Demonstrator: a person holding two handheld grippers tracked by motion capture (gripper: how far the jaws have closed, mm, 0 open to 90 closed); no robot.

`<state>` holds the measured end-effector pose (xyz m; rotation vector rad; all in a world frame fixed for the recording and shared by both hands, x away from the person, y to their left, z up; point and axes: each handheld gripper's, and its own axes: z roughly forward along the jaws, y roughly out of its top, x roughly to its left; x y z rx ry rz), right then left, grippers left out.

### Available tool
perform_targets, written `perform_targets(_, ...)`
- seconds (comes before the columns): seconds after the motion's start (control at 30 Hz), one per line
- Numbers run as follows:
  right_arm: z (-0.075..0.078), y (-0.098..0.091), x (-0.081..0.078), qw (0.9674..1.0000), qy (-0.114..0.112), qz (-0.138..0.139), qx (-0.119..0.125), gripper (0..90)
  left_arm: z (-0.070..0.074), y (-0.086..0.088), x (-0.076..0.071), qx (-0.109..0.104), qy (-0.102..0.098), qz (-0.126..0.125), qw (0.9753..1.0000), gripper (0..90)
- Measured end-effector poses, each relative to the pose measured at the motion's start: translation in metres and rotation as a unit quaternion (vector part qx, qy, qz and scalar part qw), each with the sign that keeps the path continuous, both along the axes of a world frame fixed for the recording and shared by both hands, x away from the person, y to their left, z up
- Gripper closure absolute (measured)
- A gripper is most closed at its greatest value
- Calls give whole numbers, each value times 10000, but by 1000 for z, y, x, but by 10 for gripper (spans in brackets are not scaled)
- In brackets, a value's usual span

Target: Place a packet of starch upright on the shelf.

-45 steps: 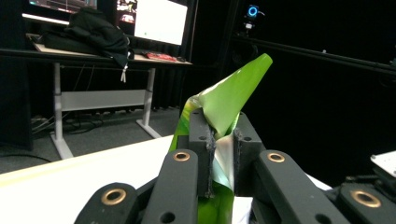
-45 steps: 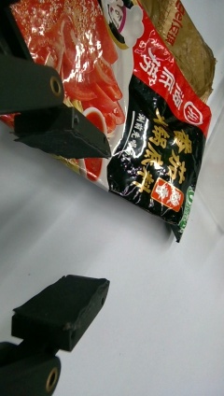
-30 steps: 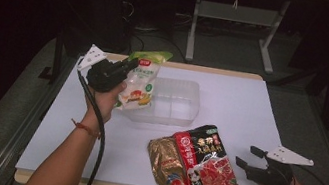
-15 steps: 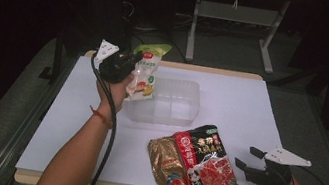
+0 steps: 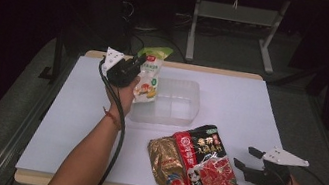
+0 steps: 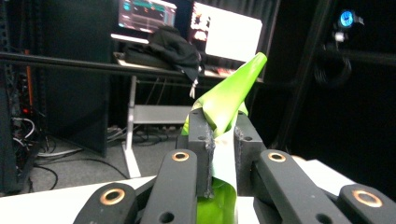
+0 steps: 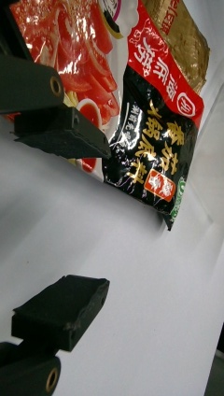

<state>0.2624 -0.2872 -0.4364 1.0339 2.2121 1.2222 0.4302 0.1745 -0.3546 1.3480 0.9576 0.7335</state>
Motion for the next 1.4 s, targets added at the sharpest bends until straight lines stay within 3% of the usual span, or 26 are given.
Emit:
perform_targets(0.1, -1, 0, 1, 10000, 5, 16, -6, 296, -2, -2, -2, 102, 58, -265, 9996, 764)
perform_targets(0.17, -1, 1, 1, 10000, 31, 3, -13, 297, -1, -4, -1, 135, 212, -480, 9985, 733)
perform_targets(0.27, -1, 2, 0, 10000, 16, 28, -46, 297, 2, -6, 1, 378, 484, -736, 9954, 708)
perform_targets(0.3, 0, 2, 0, 10000, 11, 34, -33, 297, 3, -7, 1, 536, 599, -894, 9927, 699)
perform_targets(0.33, 0, 2, 0, 10000, 12, 35, -26, 297, 3, -7, 1, 536, 599, -894, 9927, 687)
perform_targets(0.37, 0, 2, 0, 10000, 15, 34, -46, 297, 3, -7, 1, 653, 668, -940, 9912, 654)
perform_targets(0.4, 0, 2, 0, 10000, 18, 32, -43, 297, 3, -7, 2, 795, 835, -1081, 9874, 620)
perform_targets(0.43, -1, 1, 0, 10000, 25, 42, -26, 297, 3, -6, 1, 1248, 944, -984, 9828, 612)
perform_targets(0.5, -1, 1, 1, 10000, 44, 21, -18, 297, 3, -5, 0, 1333, 947, -999, 9815, 603)
perform_targets(0.57, -2, 2, 1, 10000, 70, 52, -29, 296, 3, -1, 1, 1424, 1148, -1095, 9770, 489)
perform_targets(0.67, -2, 3, 1, 9999, 111, 93, -58, 294, 0, -1, 7, 1809, 1422, -1174, 9661, 397)
perform_targets(0.73, -3, 5, 2, 9997, 172, 139, -88, 293, -1, -3, 9, 1928, 1500, -1266, 9614, 394)
perform_targets(0.77, -4, 6, 3, 9996, 196, 149, -116, 293, -3, -7, 13, 2024, 1636, -1351, 9560, 363)
perform_targets(0.83, -5, 6, 3, 9995, 238, 168, -119, 293, -6, -13, 18, 2236, 1823, -1330, 9482, 338)
perform_targets(0.93, -6, 6, 3, 9993, 288, 186, -139, 293, -11, -17, 23, 2292, 2018, -1264, 9438, 333)
perform_targets(1.0, -6, 6, 3, 9993, 289, 196, -153, 293, -13, -18, 24, 2304, 2081, -1245, 9424, 343)
perform_targets(1.07, -7, 6, 3, 9992, 295, 197, -162, 293, -14, -20, 25, 2419, 2159, -1243, 9378, 394)
perform_targets(1.1, -7, 5, 3, 9992, 303, 195, -165, 293, -15, -19, 25, 2519, 2201, -1176, 9350, 551)
perform_targets(1.2, -7, 5, 2, 9992, 314, 201, -175, 293, -14, -20, 26, 2597, 2292, -1230, 9300, 665)
perform_targets(1.27, -7, 6, 3, 9991, 327, 195, -192, 293, -14, -22, 25, 2597, 2268, -1234, 9305, 742)
perform_targets(1.33, -7, 7, 3, 9991, 316, 182, -215, 296, -14, -24, 22, 2451, 2132, -1168, 9385, 786)
perform_targets(1.37, -7, 7, 3, 9991, 316, 182, -215, 296, -15, -25, 19, 2351, 1976, -1078, 9455, 786)
perform_targets(1.4, -6, 7, 2, 9992, 288, 193, -208, 296, -13, -25, 16, 2134, 1683, -849, 9586, 794)
